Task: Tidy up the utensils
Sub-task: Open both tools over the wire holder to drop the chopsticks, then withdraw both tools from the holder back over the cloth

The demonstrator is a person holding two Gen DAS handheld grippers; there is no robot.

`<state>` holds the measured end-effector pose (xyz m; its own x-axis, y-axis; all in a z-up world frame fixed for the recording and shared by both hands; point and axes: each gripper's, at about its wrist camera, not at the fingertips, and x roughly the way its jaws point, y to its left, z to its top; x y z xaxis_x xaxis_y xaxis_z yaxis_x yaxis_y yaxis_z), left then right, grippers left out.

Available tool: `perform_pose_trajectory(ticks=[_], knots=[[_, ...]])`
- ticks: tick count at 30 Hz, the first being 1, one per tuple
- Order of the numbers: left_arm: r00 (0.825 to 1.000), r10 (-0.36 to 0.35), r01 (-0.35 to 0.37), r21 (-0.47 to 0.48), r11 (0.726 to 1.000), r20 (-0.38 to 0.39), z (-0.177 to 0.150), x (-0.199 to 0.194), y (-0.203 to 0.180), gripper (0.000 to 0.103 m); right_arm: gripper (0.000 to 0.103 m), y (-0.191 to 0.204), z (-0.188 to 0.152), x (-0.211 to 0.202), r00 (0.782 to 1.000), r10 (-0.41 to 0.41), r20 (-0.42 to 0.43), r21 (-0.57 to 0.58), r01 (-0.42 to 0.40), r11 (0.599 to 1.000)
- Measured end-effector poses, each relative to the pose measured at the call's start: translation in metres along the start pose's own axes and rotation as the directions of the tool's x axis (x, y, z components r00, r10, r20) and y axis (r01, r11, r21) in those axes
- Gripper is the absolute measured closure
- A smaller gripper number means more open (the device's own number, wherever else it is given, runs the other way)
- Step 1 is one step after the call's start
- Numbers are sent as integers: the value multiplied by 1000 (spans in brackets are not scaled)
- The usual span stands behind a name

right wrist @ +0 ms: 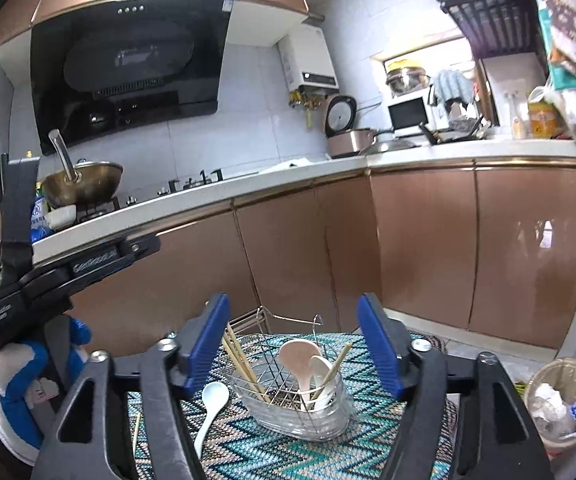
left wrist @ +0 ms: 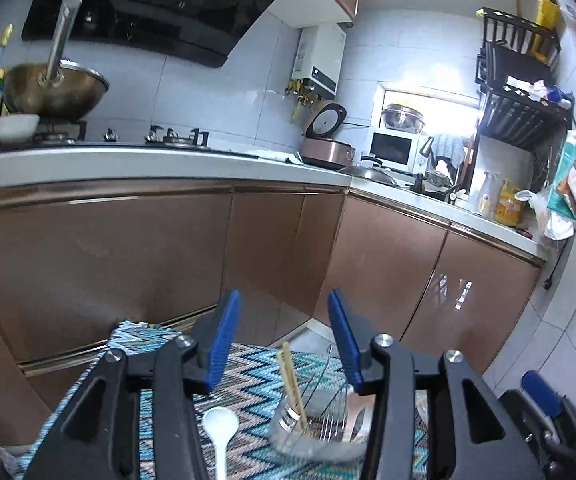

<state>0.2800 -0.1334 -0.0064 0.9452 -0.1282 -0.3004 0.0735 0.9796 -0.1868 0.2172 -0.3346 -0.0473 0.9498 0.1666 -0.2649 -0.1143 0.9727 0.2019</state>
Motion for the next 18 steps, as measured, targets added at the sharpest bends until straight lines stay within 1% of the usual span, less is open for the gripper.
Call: perform_pose_trajectory(ticks=[1, 3, 4, 5, 7, 8, 12, 18], knots=[[1000, 2, -2, 5, 1000, 4, 0, -7, 1, 56, 22, 2, 1, -5, 1000, -5, 4, -1, 5, 1000], [1000, 12, -12, 20, 1000, 21, -1, -30, 3, 52, 14, 7, 1, -19, 1000, -27, 11, -10, 27, 1000], [1000, 15, -16, 25, 1000, 25, -1, -36, 3, 50, 12, 10, 1, -25, 999, -36, 12, -17, 36, 999], [999, 17, -18, 34, 999, 35, -2, -49, 4, 49, 10, 12, 2, -30, 999, -43, 14, -22, 43, 999], [999, 22, -24, 46, 999, 45, -4, -64, 6, 47, 2, 18, 2, -41, 998, -61, 23, -31, 61, 998], [998, 32, -34, 58, 998, 47, -7, -73, 7, 47, 0, 20, 1, -46, 997, -67, 27, -33, 68, 997], [998, 36, -40, 90, 995, 50, -16, -100, 12, 46, 0, 28, -2, -68, 996, -84, 40, -36, 85, 996], [996, 53, -59, 96, 994, 65, -24, -130, 23, 46, 0, 40, -6, -91, 991, -106, 77, -37, 109, 993]])
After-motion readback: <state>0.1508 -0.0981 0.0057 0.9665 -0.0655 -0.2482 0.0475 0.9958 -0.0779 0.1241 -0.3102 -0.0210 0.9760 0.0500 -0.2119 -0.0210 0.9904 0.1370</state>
